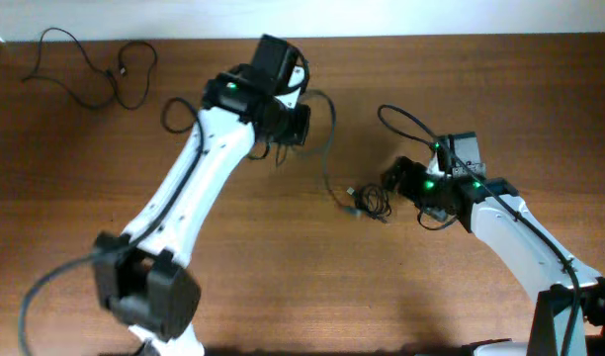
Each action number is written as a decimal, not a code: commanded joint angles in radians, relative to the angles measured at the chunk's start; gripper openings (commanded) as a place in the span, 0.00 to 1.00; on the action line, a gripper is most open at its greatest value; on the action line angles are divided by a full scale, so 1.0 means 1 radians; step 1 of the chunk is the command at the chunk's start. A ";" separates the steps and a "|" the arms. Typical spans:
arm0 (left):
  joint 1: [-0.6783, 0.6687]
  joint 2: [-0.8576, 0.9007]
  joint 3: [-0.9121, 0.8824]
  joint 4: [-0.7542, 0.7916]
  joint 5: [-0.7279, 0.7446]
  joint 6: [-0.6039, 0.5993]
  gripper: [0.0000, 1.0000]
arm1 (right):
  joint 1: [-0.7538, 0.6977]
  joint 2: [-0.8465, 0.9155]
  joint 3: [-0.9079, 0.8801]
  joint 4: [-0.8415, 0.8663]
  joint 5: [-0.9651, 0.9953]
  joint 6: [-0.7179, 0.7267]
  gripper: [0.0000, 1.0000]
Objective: Untangle cables
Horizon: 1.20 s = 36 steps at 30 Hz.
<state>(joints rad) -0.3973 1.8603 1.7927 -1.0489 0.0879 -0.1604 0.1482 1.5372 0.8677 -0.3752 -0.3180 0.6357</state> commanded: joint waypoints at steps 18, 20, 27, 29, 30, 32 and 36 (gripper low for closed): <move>0.001 -0.023 0.009 0.004 0.002 -0.007 0.20 | -0.005 0.005 0.008 0.105 -0.538 -0.370 0.99; 0.000 -0.023 0.009 0.004 0.028 -0.006 0.24 | -0.005 0.005 0.008 0.104 -0.538 -0.370 0.98; 0.001 -0.023 0.001 0.005 0.016 -0.006 0.38 | -0.005 0.005 0.008 0.103 -0.483 -0.365 0.99; 0.001 -0.021 -0.032 0.028 0.003 -0.008 0.40 | -0.005 0.005 0.008 0.103 -0.483 -0.365 0.99; 0.000 -0.010 -0.057 0.039 -0.006 -0.012 0.41 | -0.005 0.005 0.008 0.103 -0.483 -0.365 0.98; 0.001 0.010 -0.082 0.068 -0.038 -0.023 0.45 | -0.005 0.005 0.008 0.103 -0.483 -0.365 0.99; 0.010 0.142 -0.099 0.174 -0.280 -0.195 0.48 | -0.005 0.005 0.008 0.093 -0.483 -0.362 0.98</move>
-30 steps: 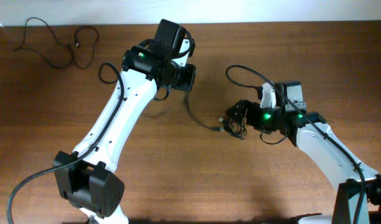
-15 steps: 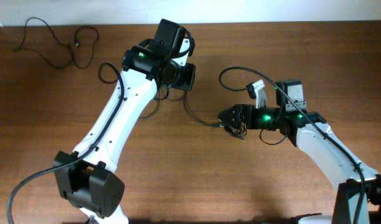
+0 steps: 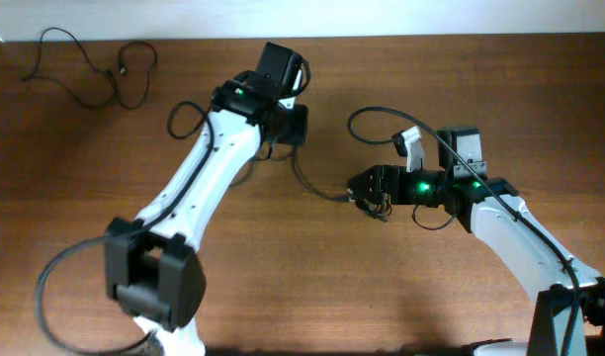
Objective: Untangle cables
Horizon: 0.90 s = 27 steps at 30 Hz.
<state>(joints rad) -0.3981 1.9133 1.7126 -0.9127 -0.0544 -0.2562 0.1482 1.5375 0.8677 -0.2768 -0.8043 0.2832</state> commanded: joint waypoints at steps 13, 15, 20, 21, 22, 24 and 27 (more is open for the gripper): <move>0.144 0.220 -0.022 0.079 0.019 -0.065 0.63 | -0.005 0.005 0.008 -0.014 0.053 -0.010 0.98; 0.144 0.234 -0.022 0.086 0.018 -0.065 0.60 | -0.005 0.005 0.008 -0.014 0.057 -0.010 0.99; 0.148 0.261 -0.022 0.112 0.002 -0.065 0.51 | -0.005 0.005 0.008 -0.015 0.057 -0.010 0.98; 0.148 0.278 -0.022 0.111 0.003 -0.064 0.46 | -0.005 0.005 0.008 -0.019 0.057 -0.010 0.98; 0.148 0.287 -0.023 0.109 0.003 -0.065 0.40 | -0.005 0.005 0.008 -0.021 0.057 -0.010 0.99; 0.148 0.291 -0.022 0.113 0.003 -0.064 0.10 | -0.005 0.005 0.008 -0.021 0.058 -0.010 0.98; 0.148 0.283 -0.019 0.110 0.008 -0.064 0.00 | -0.005 0.005 0.008 -0.022 0.090 -0.010 0.98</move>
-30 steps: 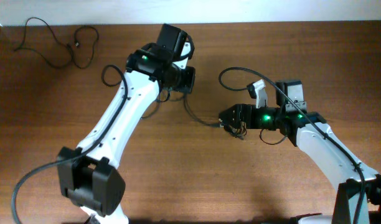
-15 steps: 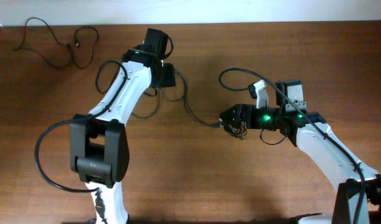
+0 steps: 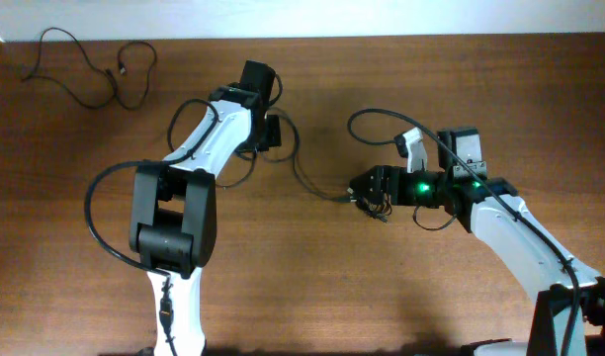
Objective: Untangle cables
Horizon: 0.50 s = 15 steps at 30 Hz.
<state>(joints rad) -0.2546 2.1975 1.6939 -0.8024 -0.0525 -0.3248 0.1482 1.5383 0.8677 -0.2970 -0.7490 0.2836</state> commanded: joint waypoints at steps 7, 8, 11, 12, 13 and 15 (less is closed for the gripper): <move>-0.005 -0.268 0.004 -0.051 0.272 0.077 0.00 | -0.005 0.004 0.008 -0.001 0.035 0.037 0.99; -0.005 -0.303 0.004 -0.054 0.299 0.076 0.00 | -0.005 0.004 0.008 -0.001 0.035 0.069 0.98; -0.005 -0.388 0.004 -0.076 0.330 0.076 0.00 | -0.004 0.004 0.008 0.003 -0.024 0.076 0.98; -0.005 -0.406 0.004 -0.105 0.330 0.076 0.00 | -0.004 0.004 0.008 0.020 -0.106 0.076 0.99; -0.005 -0.409 0.004 -0.131 0.331 0.076 0.00 | -0.004 0.004 0.008 0.043 -0.177 0.076 0.98; -0.005 -0.409 0.004 -0.196 0.379 0.076 0.00 | -0.004 0.004 0.008 0.072 -0.235 0.079 0.99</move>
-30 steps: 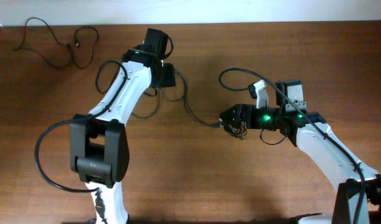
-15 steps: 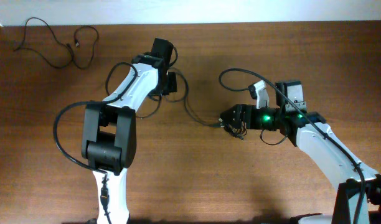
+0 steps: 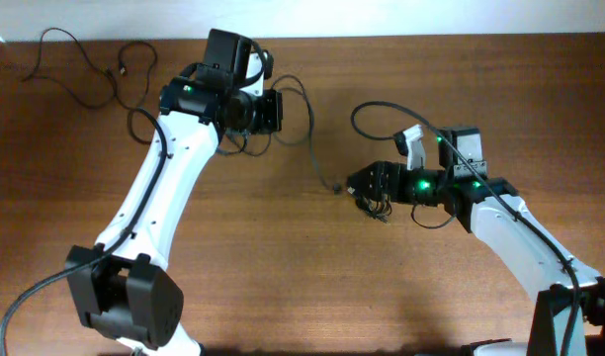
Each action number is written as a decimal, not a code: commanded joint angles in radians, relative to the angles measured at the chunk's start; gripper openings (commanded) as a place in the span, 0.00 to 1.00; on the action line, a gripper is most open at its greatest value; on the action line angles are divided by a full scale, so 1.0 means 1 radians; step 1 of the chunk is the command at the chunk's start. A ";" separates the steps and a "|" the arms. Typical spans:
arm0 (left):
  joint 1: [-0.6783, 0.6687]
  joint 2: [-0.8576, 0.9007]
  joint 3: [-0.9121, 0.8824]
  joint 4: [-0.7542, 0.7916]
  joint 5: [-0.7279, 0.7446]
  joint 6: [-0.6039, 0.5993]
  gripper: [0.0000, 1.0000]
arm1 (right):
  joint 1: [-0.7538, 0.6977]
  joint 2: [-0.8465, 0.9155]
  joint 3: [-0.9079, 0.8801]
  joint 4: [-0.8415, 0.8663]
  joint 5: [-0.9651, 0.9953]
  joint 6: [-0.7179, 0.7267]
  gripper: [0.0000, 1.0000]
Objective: Untangle cables
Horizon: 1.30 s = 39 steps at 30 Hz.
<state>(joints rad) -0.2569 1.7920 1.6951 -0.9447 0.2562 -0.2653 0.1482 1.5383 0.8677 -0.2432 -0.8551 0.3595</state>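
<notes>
A thin dark cable [image 3: 311, 148] runs from my left gripper [image 3: 275, 110] at the upper middle, loops out to the right and drops to a small tangled knot [image 3: 376, 206] at centre right. The left gripper looks shut on the cable's upper end, with loose loops hanging around its wrist. My right gripper [image 3: 355, 184] lies level, points left and appears shut on the knot's left side. The fingertips of both are partly hidden by the gripper bodies.
A second dark cable [image 3: 83, 87] lies in loose loops at the far left corner of the brown wooden table [image 3: 283, 287]. The right arm's own black lead [image 3: 382, 107] arcs above its wrist.
The left arm has swung out from its folded pose. Its gripper now sits slightly higher and points right, and the cable loop beside it stands wider. The right gripper has stayed at the knot.
At first the left gripper held the cable at the upper middle, and the right gripper was right of the knot lying on the table. The right gripper was then at the knot, with the cable drawn toward it. The left arm has since changed pose while the right stayed.
</notes>
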 commanded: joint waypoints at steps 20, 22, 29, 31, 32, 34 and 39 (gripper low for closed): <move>-0.143 -0.003 0.003 -0.123 0.309 0.103 0.00 | -0.003 0.004 0.008 0.042 0.116 0.158 0.81; -0.142 -0.003 0.003 -0.124 0.401 0.103 0.00 | -0.004 0.004 0.008 -0.019 0.273 0.158 0.60; -0.050 -0.003 0.003 -0.208 -0.056 -0.014 0.00 | -0.004 0.004 0.008 -0.100 0.374 0.158 0.40; -0.007 -0.003 0.003 -0.244 -0.089 -0.046 0.00 | -0.004 0.004 0.008 -0.102 0.373 0.158 0.40; 0.011 -0.003 0.003 -0.247 -0.009 -0.033 0.00 | -0.004 0.004 0.008 -0.101 0.367 0.158 0.40; 0.011 -0.003 0.003 -0.234 0.174 0.092 0.00 | -0.004 0.004 0.008 -0.093 0.327 0.158 0.43; 0.008 -0.003 0.003 -0.250 -0.009 0.009 0.00 | -0.004 0.004 0.008 -0.083 0.253 0.158 0.45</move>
<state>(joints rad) -0.2516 1.7943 1.6939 -1.1797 0.4438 -0.1284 0.1493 1.5383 0.8715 -0.3298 -0.5671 0.5201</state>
